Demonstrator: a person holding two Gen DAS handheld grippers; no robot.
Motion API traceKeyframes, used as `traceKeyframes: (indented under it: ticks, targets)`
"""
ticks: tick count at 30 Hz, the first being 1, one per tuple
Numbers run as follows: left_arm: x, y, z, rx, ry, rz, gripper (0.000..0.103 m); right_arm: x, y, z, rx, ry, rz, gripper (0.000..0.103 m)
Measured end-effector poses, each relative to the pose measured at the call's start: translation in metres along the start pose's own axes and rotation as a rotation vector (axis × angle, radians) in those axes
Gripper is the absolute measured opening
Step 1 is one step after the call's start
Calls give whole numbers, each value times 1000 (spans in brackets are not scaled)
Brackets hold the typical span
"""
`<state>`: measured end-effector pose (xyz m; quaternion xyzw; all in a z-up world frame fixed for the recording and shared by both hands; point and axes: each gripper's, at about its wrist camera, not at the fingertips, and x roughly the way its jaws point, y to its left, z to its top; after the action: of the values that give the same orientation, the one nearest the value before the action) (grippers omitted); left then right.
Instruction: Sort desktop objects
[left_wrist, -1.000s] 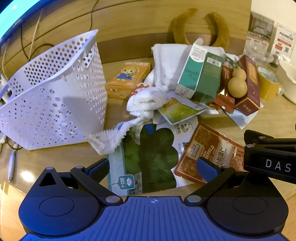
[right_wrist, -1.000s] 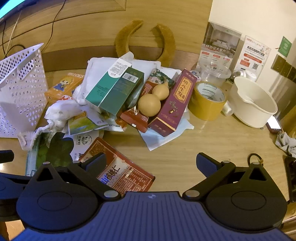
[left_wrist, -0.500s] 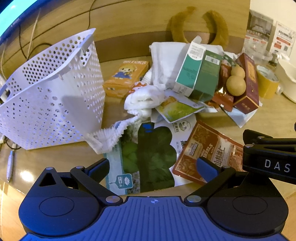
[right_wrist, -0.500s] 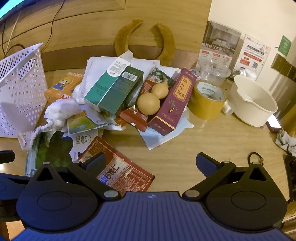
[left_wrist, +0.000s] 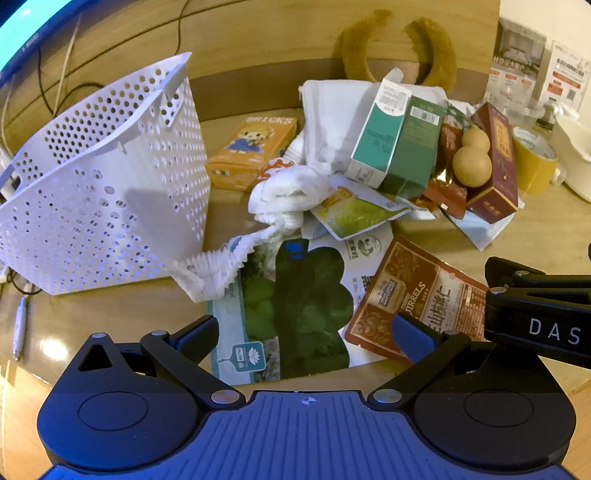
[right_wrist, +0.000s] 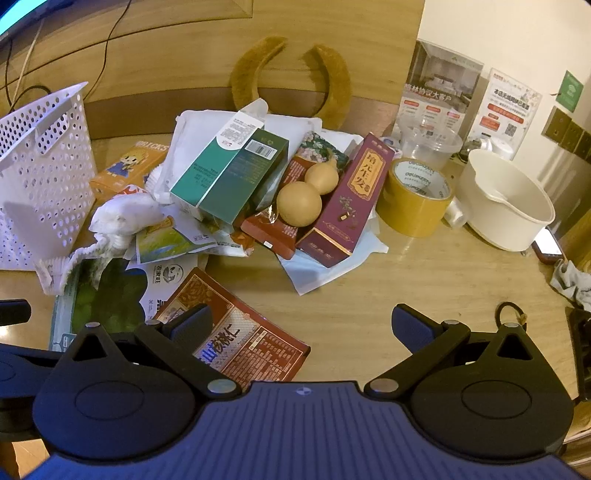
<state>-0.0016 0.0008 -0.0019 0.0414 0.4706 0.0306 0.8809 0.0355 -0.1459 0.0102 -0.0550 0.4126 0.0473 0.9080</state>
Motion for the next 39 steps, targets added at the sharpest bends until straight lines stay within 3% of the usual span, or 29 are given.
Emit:
traceKeyframes:
  ticks: [17,23,33,39]
  targets:
    - [1,5,-5,3,7,-19,103,2,2,0,-11,11,14,103]
    - [3,18,-28,43,0,-11,103,6,-2,-10,-27,22,57,103]
    - [11,42,-52,27,3,39,103,7,-3,-31,-82,-14,138,103]
    - [10,40,-54,43,-27,1,103,11,8,-37,-156,-25,214,103]
